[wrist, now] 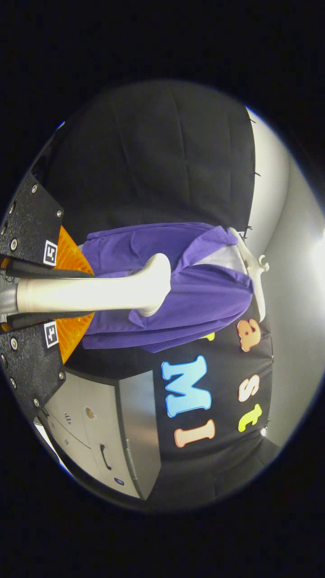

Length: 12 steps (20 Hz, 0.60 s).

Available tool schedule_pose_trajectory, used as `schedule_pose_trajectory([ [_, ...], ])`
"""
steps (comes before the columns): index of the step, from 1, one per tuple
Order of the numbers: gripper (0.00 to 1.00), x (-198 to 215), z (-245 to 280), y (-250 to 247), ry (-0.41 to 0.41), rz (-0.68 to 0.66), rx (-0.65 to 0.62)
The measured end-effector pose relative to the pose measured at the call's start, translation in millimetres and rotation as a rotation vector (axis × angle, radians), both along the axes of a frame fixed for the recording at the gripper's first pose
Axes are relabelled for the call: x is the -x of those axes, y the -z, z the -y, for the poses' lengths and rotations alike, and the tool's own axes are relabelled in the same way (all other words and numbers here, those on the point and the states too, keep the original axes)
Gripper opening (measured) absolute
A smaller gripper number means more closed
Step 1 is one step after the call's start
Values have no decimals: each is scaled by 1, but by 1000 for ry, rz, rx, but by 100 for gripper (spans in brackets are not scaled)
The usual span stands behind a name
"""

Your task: Iron the clothes twice with a garment steamer, once on the left side and once on the right side.

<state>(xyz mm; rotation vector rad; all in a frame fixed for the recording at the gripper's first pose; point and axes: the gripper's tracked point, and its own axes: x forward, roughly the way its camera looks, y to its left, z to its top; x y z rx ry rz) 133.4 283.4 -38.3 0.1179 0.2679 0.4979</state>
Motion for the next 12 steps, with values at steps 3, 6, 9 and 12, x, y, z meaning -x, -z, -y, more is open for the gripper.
schedule_pose_trajectory([
  [3,30,-10,-15,-50,-17,82,-40],
  [6,30,-21,-29,-89,-23,132,-75],
  [9,30,-28,-43,-123,-30,190,-98],
  [12,30,-40,-62,-139,-36,204,-101],
])
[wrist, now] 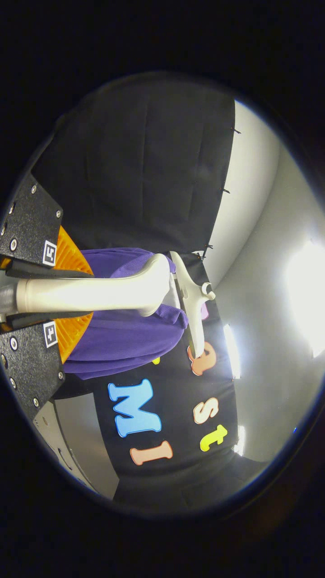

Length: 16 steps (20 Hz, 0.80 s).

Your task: Iron the clothes twice with a garment steamer, once on the left side and once on the right side.

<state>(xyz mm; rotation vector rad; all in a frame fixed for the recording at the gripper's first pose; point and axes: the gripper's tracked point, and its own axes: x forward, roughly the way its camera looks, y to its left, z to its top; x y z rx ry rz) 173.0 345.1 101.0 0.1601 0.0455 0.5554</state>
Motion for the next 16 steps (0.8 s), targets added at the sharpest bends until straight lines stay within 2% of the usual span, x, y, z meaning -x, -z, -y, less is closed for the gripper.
schedule_pose_trajectory([
  [10,30,-49,-66,-28,38,42,-3],
  [16,30,-56,-100,-3,12,26,63],
])
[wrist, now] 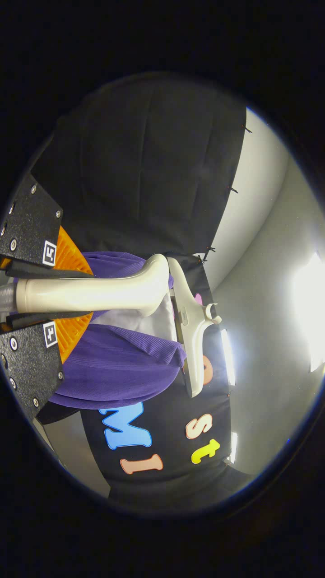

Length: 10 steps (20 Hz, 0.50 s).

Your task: Iron the clothes twice with a garment steamer, once on the left side and once on the right side.

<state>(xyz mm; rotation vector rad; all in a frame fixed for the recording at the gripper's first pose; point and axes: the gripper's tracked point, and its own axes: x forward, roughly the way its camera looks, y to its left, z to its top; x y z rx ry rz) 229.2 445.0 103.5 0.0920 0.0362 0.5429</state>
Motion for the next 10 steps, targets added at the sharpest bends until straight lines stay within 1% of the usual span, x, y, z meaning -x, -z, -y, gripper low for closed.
schedule_pose_trajectory([
  [3,30,5,-4,34,-16,-43,51],
  [6,30,-1,-1,73,-15,-92,90],
  [10,30,8,4,114,-12,-149,116],
])
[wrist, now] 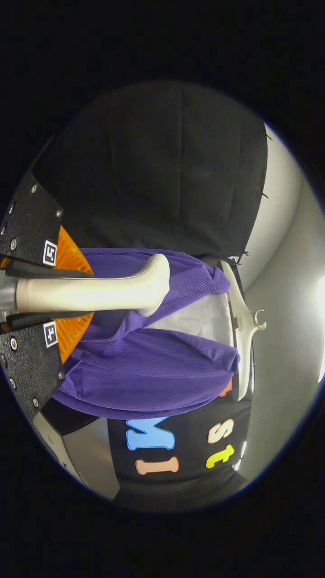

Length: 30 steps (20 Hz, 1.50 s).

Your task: Iron the clothes twice with a garment steamer, once on the left side and once on the right side.

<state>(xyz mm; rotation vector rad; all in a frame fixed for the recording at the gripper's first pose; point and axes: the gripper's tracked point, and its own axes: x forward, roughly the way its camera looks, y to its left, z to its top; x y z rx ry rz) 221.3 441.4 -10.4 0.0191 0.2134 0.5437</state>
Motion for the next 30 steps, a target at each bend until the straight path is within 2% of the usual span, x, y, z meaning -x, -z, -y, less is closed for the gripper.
schedule_pose_trajectory([
  [4,30,15,2,18,-19,-8,14],
  [10,31,34,6,61,-57,-96,36],
  [30,31,82,38,205,-72,-299,193],
])
